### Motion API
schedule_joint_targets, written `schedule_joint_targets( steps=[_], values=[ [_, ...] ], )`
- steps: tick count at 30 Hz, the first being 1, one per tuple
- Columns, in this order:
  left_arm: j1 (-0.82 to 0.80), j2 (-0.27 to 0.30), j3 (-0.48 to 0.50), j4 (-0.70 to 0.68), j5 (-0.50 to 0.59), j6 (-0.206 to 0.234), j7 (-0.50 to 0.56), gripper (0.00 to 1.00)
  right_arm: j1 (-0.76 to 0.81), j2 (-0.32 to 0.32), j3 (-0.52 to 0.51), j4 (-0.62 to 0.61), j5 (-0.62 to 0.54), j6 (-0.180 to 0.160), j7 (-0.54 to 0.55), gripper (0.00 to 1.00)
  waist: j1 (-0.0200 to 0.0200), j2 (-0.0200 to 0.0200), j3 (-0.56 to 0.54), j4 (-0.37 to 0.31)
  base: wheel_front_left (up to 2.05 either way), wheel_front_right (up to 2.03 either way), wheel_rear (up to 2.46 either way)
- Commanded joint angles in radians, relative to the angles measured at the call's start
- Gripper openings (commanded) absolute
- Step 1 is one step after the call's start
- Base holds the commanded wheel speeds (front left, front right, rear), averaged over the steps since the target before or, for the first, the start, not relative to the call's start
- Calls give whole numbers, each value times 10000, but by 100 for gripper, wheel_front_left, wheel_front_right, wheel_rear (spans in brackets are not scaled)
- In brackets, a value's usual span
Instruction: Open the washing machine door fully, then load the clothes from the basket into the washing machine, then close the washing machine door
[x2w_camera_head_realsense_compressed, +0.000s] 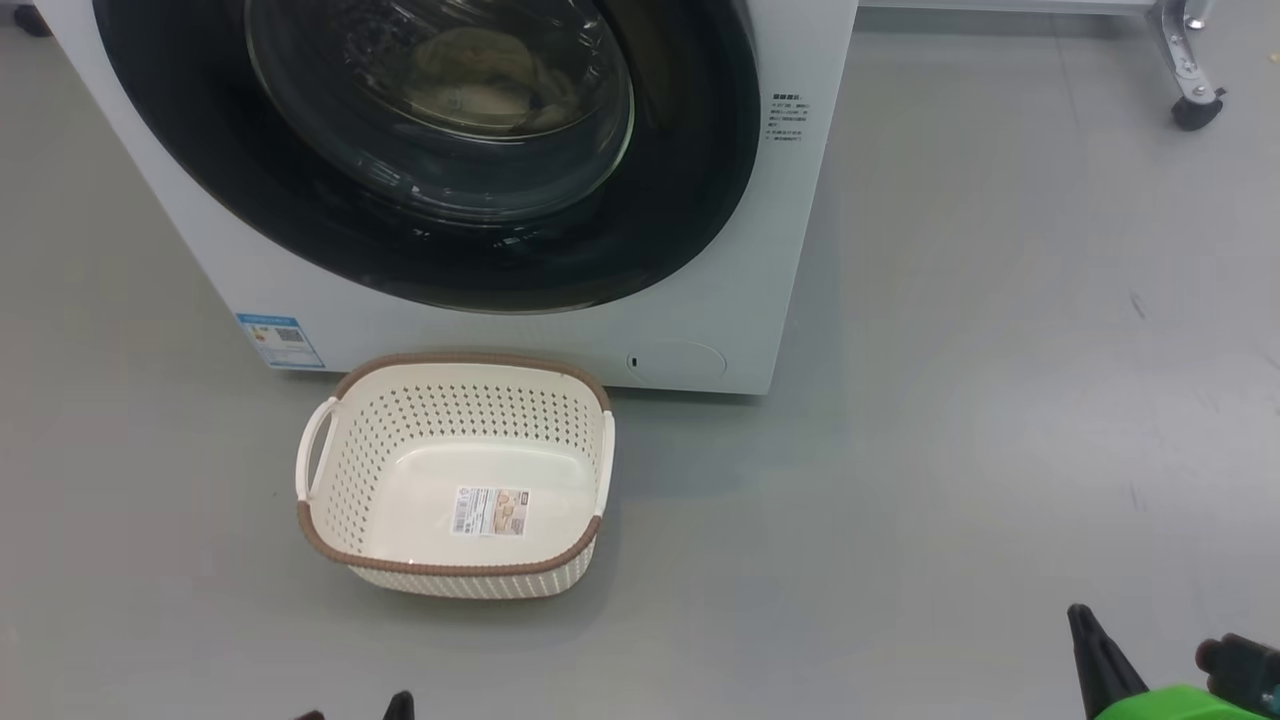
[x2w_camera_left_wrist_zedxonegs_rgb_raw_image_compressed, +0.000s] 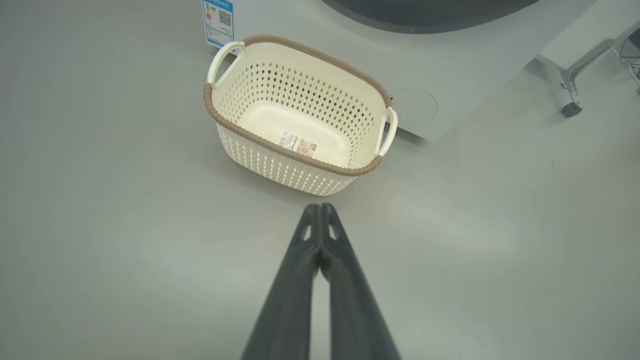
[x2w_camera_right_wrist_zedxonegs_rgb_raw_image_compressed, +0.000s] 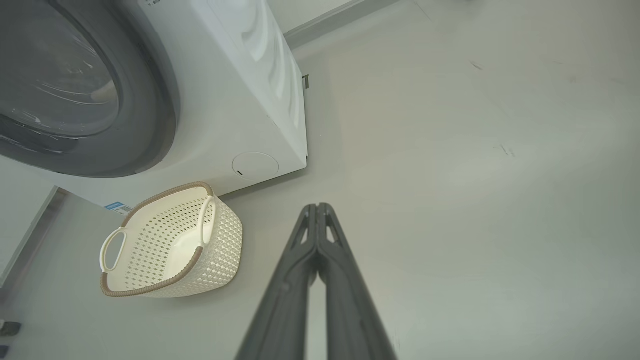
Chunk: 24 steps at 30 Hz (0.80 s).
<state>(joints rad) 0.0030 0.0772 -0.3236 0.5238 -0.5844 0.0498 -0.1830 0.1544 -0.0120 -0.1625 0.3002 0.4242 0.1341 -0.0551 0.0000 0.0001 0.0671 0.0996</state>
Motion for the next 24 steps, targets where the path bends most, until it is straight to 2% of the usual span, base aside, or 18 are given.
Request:
schedule_joint_targets(
  steps=[1, 24],
  values=[
    [-397, 21, 239, -340, -222, -73, 53, 0, -460, -79, 23, -322, 285, -7, 15, 0, 0, -1, -8, -11, 0, 0, 0],
    [-551, -18, 1111, -877, -2447, -453, 663, 0, -934, -145, 124, -373, 2819, -13, 381, 0, 0, -1, -147, -227, 0, 0, 0]
  ],
)
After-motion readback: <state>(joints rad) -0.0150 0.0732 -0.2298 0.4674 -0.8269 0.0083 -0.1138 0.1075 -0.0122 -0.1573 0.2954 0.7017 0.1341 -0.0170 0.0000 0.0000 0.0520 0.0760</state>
